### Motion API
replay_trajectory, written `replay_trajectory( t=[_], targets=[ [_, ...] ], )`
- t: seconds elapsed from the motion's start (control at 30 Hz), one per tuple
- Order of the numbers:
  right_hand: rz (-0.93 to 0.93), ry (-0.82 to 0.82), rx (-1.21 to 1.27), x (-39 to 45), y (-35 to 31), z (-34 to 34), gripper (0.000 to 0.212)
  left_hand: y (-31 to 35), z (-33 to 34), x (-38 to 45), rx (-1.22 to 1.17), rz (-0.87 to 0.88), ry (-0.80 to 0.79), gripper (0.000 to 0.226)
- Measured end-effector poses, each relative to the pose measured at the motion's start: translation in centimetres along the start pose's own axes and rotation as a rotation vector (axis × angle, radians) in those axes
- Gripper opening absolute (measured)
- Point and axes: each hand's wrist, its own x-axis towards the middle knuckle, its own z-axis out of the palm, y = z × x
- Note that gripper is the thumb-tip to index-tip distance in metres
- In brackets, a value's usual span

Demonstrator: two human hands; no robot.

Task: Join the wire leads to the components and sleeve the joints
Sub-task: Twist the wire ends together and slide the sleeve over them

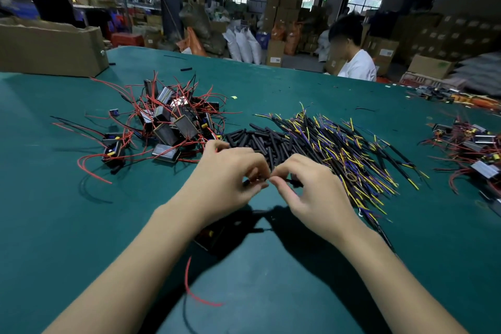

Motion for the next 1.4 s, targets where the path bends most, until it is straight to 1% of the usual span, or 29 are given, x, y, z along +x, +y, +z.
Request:
replay_trajectory(
  t=[0.1, 0.17, 0.23, 0.33, 0.47, 0.53, 0.6, 0.67, 0.8, 0.97, 1.07, 1.17, 1.23, 1.3, 1.4],
  targets=[
    [0.157, -0.026, 0.215, 0.4, 0.4, -0.3, 0.015, 0.5, 0.6, 0.2, 0.209, 0.182, 0.168, 0.004],
    [0.225, -0.048, 0.335, 0.7, 0.3, -0.6, 0.021, 0.5, 0.7, 0.3, 0.265, 0.233, 0.254, 0.010],
    [0.282, -0.094, 0.404, 0.8, 0.3, -0.8, 0.023, 0.4, 0.8, 0.4, 0.298, 0.263, 0.296, 0.017],
    [0.274, -0.093, 0.371, 0.6, 0.6, -0.9, 0.024, 0.4, 1.2, 0.4, 0.330, 0.277, 0.322, 0.019],
    [0.174, -0.046, 0.284, 0.7, 0.1, -1.1, 0.024, 0.1, 1.2, 0.4, 0.337, 0.268, 0.355, 0.018],
    [0.170, -0.036, 0.305, 0.7, 0.1, -1.2, 0.024, 0.0, 1.0, 0.4, 0.331, 0.282, 0.384, 0.017],
    [0.243, -0.065, 0.405, 0.8, 0.2, -1.4, 0.024, 0.0, 1.0, 0.5, 0.320, 0.313, 0.423, 0.013],
    [0.337, -0.137, 0.553, 0.9, 0.2, -1.6, 0.019, 0.0, 1.0, 0.6, 0.298, 0.350, 0.451, 0.007],
    [0.498, -0.263, 0.830, 0.9, 0.3, -2.0, 0.018, -0.1, 0.9, 0.5, 0.216, 0.439, 0.431, 0.008],
    [0.579, -0.339, 0.916, 0.8, 0.6, -2.3, 0.024, 0.0, 1.0, 0.5, 0.185, 0.460, 0.426, 0.007],
    [0.556, -0.328, 0.912, 0.8, 0.6, -2.3, 0.023, -0.1, 1.0, 0.4, 0.191, 0.440, 0.415, 0.007],
    [0.505, -0.260, 0.849, 0.8, 0.4, -2.2, 0.017, 0.0, 0.9, 0.4, 0.203, 0.410, 0.419, 0.008],
    [0.450, -0.205, 0.763, 1.0, 0.4, -2.0, 0.015, 0.2, 1.0, 0.4, 0.213, 0.380, 0.420, 0.010],
    [0.372, -0.131, 0.610, 1.0, 0.3, -1.8, 0.016, 0.4, 1.0, 0.4, 0.208, 0.327, 0.390, 0.011],
    [0.188, -0.030, 0.233, 0.6, 0.5, -1.3, 0.013, 0.9, 1.0, 0.3, 0.148, 0.198, 0.275, 0.009]
  ],
)
